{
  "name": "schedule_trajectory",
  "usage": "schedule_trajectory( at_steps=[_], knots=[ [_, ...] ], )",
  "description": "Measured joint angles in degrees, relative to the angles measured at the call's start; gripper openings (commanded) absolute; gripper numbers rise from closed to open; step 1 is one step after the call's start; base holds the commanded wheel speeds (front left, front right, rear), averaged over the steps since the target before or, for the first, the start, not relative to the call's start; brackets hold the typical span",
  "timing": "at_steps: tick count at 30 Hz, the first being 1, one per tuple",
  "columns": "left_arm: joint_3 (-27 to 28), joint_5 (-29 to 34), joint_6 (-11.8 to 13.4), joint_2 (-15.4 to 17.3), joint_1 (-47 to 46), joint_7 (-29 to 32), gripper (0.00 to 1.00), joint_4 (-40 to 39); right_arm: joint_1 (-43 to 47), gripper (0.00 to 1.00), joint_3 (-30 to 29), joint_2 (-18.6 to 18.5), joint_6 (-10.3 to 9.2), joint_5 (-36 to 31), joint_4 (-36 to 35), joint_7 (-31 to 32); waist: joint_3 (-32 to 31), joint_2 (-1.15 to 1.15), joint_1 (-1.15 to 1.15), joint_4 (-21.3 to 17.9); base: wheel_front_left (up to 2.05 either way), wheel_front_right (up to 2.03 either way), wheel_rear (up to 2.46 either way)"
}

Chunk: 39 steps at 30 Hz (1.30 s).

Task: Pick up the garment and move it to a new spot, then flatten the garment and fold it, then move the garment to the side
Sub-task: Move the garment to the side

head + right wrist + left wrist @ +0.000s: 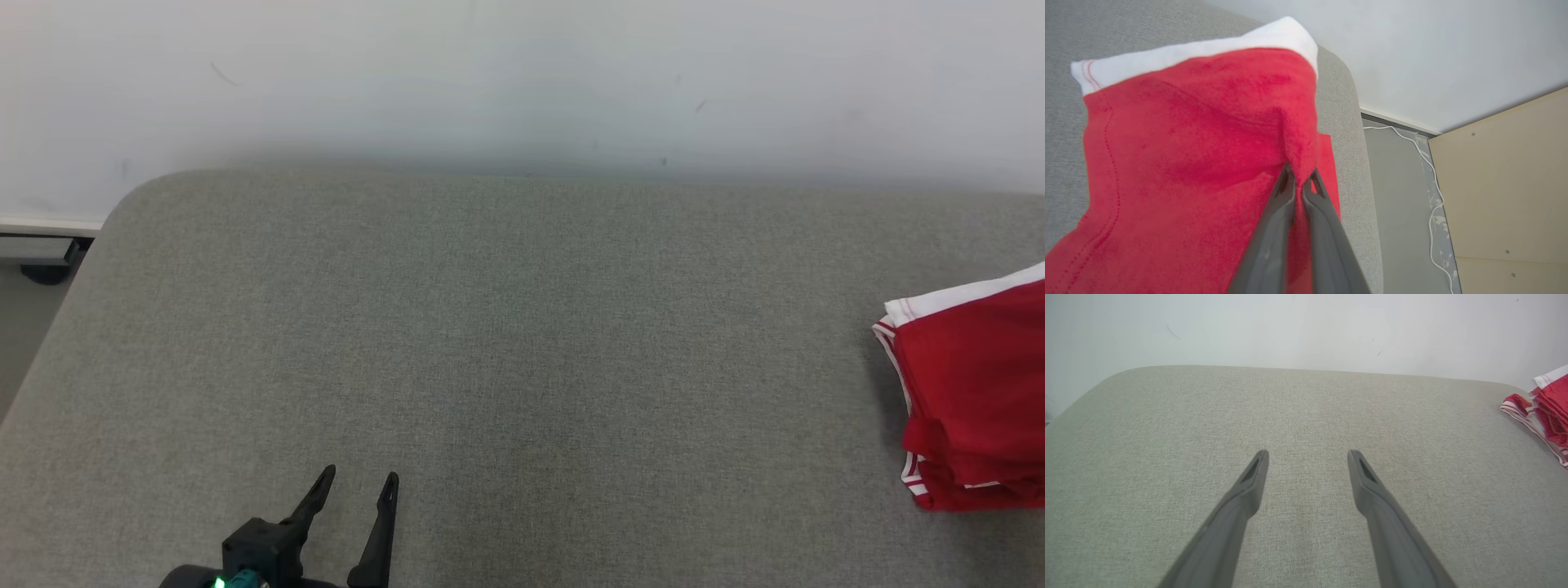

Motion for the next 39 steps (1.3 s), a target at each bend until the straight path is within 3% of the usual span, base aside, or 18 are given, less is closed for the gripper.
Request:
schedule_trajectory(
  at_steps=[14, 16, 17, 29, 33, 39],
  knots=[
    [0.2, 0.93, -0.02, 0.37, -1.82, 0.85, 1.0, -0.49, -0.1, 0.0, 0.92, -1.71, -0.01, -8.27, 6.57, -2.24, 3.89, 0.0, 0.0, 1.76, 0.0, 0.0, 0.0],
    [0.36, 0.93, -0.01, 0.49, -1.82, 0.85, 1.0, -0.51, -0.12, 0.87, 0.83, -1.72, -0.01, -9.09, 7.45, -2.96, 4.32, 0.0, 0.0, 1.86, 0.0, 0.0, 0.0],
    [0.47, 0.93, 0.0, 0.53, -1.82, 0.85, 1.0, -0.51, -0.25, 1.0, 0.65, -1.55, -0.01, -9.16, 7.97, -3.26, 4.52, 0.0, 0.0, 1.87, 0.0, 0.0, 0.0],
    [0.21, 1.12, -0.03, 0.35, -2.78, 0.77, 1.0, 0.21, -4.03, 1.0, -0.52, 1.21, -0.02, -8.72, 11.87, -11.55, 3.85, 0.0, 0.0, 0.63, 0.0, 0.0, 0.0],
    [0.19, 1.4, -0.03, 0.37, -2.97, -0.15, 1.0, 0.57, -8.27, 1.0, -0.87, 5.34, 1.43, -5.86, 10.74, -17.68, 2.81, 0.0, 0.0, 0.29, 0.0, 0.0, 0.0],
    [1.46, 1.33, 0.04, -0.05, -4.04, -2.48, 1.0, 1.6, -6.33, 1.0, -1.18, 13.82, 3.18, -0.27, 8.51, -25.81, 0.51, 0.0, 0.0, -0.08, 0.0, 0.0, 0.0]
  ],
)
